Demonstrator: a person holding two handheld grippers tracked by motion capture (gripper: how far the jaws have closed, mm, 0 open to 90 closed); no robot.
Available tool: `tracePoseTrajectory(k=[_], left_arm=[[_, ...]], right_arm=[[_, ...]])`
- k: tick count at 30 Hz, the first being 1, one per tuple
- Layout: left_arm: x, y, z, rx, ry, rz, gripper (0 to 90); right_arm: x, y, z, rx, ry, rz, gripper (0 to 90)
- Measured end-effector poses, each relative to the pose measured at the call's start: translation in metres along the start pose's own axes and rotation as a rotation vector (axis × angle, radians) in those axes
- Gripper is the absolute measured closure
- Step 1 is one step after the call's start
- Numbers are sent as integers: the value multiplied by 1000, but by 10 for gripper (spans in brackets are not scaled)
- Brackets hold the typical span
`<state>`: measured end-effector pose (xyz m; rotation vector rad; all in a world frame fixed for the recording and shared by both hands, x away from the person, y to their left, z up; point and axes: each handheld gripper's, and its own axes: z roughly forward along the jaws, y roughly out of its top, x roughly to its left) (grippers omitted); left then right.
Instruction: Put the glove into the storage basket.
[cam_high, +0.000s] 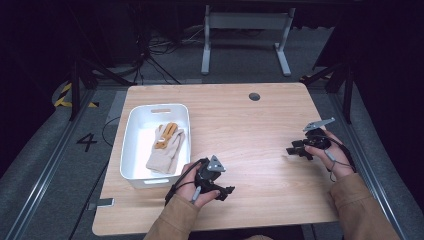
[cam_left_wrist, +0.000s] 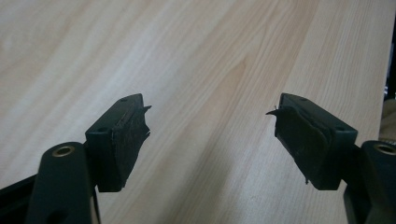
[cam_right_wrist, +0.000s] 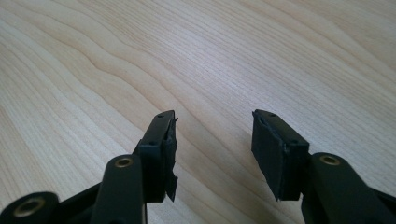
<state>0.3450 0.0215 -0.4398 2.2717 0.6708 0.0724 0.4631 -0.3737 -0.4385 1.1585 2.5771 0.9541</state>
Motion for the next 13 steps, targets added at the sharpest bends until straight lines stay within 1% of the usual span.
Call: tracePoseTrajectory(k=[4,6,8,10,12,13], left_arm=[[-3,-1,10,37,-10,7,254],[-5,-1,12,53,-13,15,249],[-6,-2,14,84,-15,16,246],[-7,-3,14,109,-9,31,245],[-9,-4,15,139,-26,37,235],[-9,-4,16,138,-23,42,232]], right_arm=[[2,0,2,3,8,-8,507],[2,0,3,4,7,-11,506],[2,0,4,7,11,-11,506],[3,0,4,8,11,-10,506],[3,0,4,7,10,-14,506],[4,1,4,4,10,-13,506]])
